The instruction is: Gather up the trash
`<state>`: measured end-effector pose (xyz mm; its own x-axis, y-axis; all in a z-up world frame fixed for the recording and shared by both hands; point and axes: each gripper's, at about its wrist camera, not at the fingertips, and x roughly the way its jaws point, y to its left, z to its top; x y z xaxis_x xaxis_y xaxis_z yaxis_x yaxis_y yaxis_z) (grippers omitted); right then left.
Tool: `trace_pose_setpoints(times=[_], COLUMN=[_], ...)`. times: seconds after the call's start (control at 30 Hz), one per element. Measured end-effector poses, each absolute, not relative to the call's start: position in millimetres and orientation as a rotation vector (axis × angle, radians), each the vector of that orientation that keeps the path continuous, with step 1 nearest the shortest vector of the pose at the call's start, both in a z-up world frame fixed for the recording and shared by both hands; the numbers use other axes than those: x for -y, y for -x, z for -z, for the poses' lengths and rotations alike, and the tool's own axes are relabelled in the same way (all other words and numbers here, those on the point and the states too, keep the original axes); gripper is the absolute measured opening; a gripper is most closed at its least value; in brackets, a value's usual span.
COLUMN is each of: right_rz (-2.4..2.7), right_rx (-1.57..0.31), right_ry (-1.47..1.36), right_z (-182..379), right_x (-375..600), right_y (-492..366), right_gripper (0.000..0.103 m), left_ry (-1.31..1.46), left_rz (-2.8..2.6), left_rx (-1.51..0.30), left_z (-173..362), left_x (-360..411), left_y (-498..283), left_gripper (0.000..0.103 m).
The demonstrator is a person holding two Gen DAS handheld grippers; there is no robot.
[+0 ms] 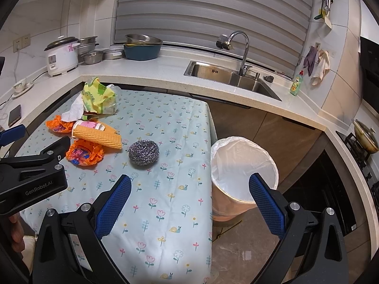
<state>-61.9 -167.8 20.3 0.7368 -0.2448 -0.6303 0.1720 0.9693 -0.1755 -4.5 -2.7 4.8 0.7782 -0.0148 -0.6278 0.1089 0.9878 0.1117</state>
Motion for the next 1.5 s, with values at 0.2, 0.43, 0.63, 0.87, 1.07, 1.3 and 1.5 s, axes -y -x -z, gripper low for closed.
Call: trace_pose_setpoints(times=[0.2, 0.43, 0.63, 0.87, 1.07, 1.3, 1.5], right_rz=[0.228, 0.228, 0.23, 0.229, 0.232, 0.237, 0.247], right_rx=[-0.703, -0.702, -0.7, -0.699, -0.694, -0.684, -0.677], right_ry=[0.108, 0.107, 0.108, 0.106, 0.102, 0.094, 0.084], right_z=[-21.4, -21.4, -22.9, -23.2, -25.2, -26.0, -23.7], right_x=[165.9, 166.7, 165.5, 165.6, 165.1, 167.8, 169.9], right_y=[61.9, 61.9, 60.8, 60.5, 59.1, 58.3, 53.0], right_gripper=[0.096, 0.096, 0.096, 0.096, 0.096, 0.096, 0.096], left_ry=[-0.145, -0.145, -0.144, -0.143, -0.143, -0.139, -0.125], left_rz=[0.067, 0.067, 0.067, 0.068, 0.069, 0.079, 0.073], left_rx=[-0.677, -0.677, -0.675, -0.675, -0.671, -0.649, -0.635], left_z=[-5.1, -5.3, -5.7, -5.9, -6.0, -11.1, -11.1], left_x=[1.8, 1.1, -0.1, -0.4, -0.6, -1.8, -7.8], left_y=[4.4, 3.8, 3.7, 3.3, 2.9, 0.9, -6.4], left_gripper=[0.096, 0.096, 0.096, 0.096, 0.096, 0.096, 0.096])
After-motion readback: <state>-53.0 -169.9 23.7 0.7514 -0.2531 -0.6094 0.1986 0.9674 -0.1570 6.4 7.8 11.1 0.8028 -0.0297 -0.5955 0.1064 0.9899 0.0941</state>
